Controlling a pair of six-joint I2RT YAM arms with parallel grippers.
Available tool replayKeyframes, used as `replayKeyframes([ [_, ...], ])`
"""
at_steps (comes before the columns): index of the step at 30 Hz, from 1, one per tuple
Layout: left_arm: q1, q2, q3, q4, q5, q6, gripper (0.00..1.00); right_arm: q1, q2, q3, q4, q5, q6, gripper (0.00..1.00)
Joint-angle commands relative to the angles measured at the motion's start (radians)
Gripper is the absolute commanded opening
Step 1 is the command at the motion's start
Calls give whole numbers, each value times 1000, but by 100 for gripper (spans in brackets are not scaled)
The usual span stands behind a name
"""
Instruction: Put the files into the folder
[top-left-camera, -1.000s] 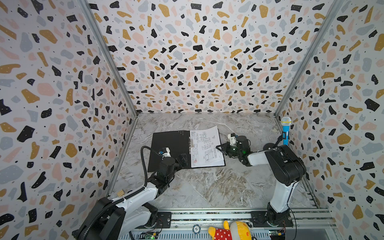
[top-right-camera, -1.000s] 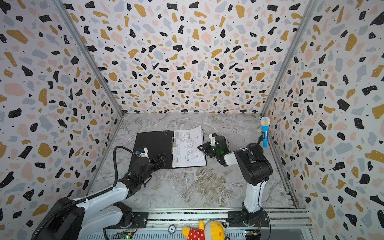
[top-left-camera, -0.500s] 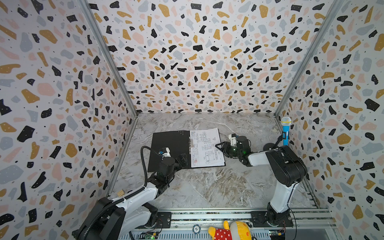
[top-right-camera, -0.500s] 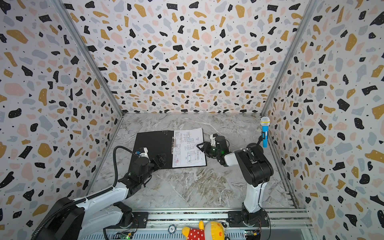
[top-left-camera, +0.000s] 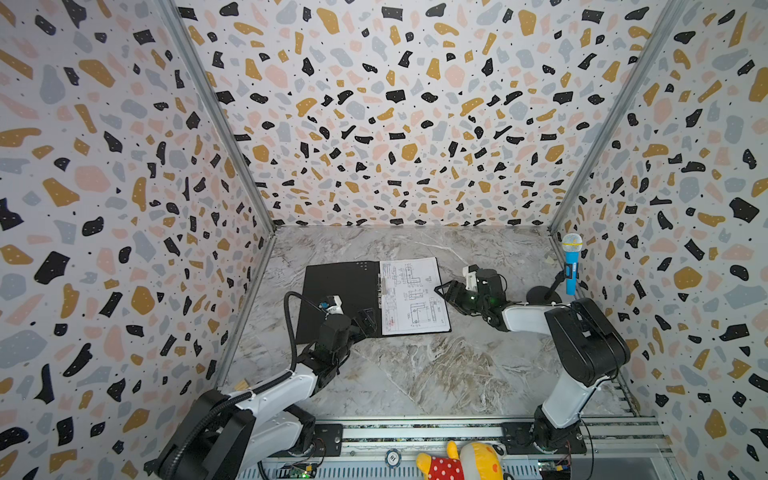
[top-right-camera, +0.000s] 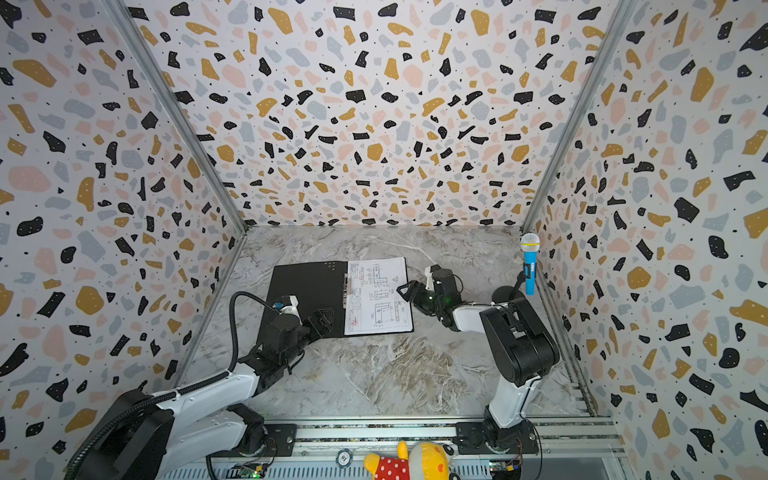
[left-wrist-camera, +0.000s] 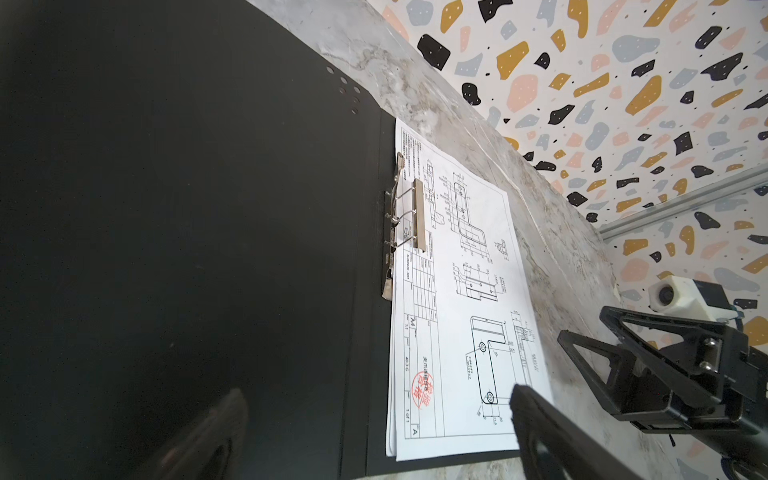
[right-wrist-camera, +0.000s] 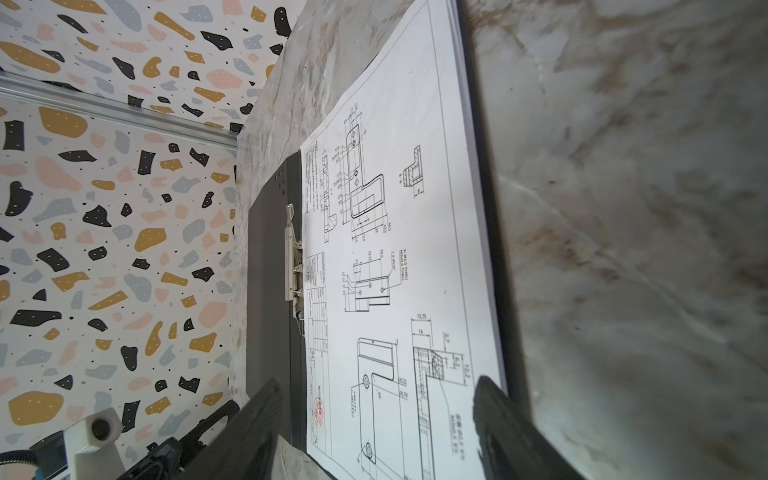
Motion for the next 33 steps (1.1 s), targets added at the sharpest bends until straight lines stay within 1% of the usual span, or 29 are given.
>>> replayKeyframes([
  [1,6,25,3,64,43,2,99,-22,-55,-7,-47,24,-42,74],
  [10,6,86,68,72,76,66,99,-78,-99,-78,-35,6,-78,75],
  [16,14,150,138,40,113,118,100,-97,-106,-126,-6,-27,-111,75],
  [20,29,190,162,53,135,140,100,-105,-106,-151,10,-35,-124,75],
  [28,73,326,245,79,221,206,100,-123,-96,-171,34,-47,-128,75],
  [33,97,439,289,146,324,214,100,-134,-79,-170,44,-58,-127,75],
])
